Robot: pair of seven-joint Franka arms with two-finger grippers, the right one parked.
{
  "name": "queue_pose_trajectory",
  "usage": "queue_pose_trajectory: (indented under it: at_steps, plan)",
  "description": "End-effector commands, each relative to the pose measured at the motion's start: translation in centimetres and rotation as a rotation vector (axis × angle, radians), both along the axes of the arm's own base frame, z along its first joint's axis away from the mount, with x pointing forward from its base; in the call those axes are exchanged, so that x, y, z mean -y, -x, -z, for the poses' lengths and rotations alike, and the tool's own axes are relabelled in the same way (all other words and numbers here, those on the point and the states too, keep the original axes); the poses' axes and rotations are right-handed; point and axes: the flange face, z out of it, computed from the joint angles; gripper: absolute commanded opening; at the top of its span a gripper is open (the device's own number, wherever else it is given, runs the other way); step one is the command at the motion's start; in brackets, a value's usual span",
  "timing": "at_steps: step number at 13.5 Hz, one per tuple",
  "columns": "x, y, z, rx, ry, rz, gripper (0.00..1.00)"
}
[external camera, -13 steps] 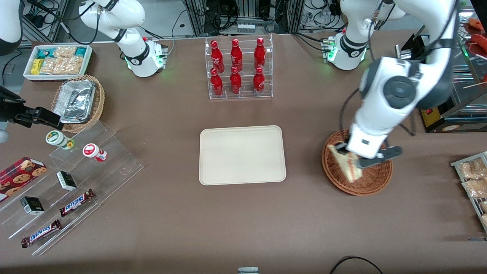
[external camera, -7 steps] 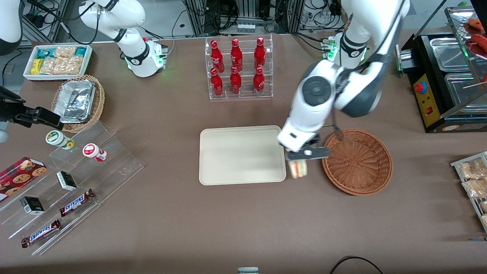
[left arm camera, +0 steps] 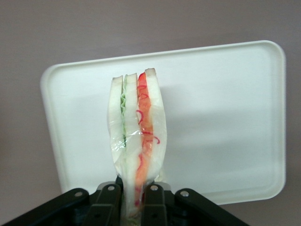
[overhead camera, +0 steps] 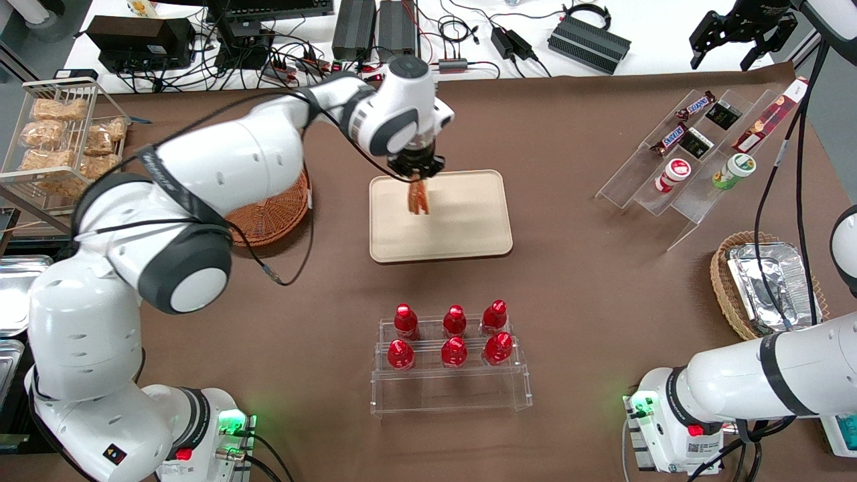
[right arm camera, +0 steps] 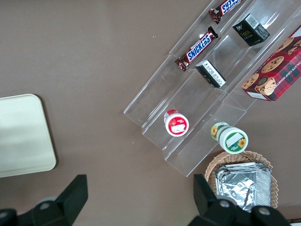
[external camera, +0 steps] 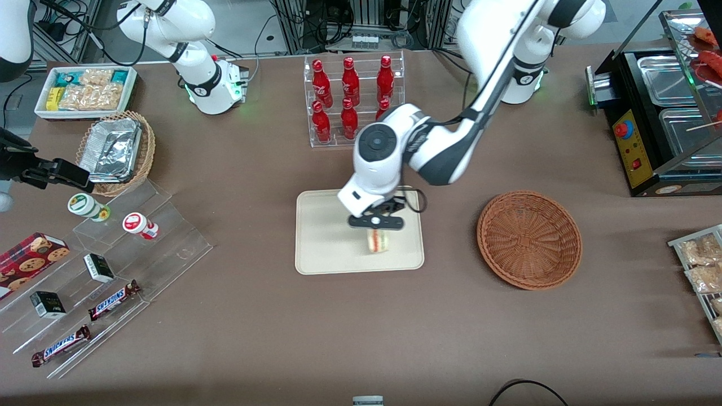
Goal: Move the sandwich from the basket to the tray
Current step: 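Lift the sandwich and carry it over the cream tray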
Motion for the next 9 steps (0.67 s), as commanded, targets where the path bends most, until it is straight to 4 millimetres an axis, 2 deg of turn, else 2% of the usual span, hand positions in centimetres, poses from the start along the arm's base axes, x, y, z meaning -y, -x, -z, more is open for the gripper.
queue_pose_trajectory:
  at_steps: [1, 3, 5, 9]
  plan:
    - [2.9, 0.9, 3.5, 0.026, 0.027, -0.021, 0.00]
    - [3.1, 0.9, 4.6, 0.028, 0.031, -0.020, 0.00]
    - [4.2, 2.4, 6.3, 0.011, 0.020, -0.001, 0.00]
    - [4.4, 2.4, 7.3, 0.026, 0.028, 0.009, 0.00]
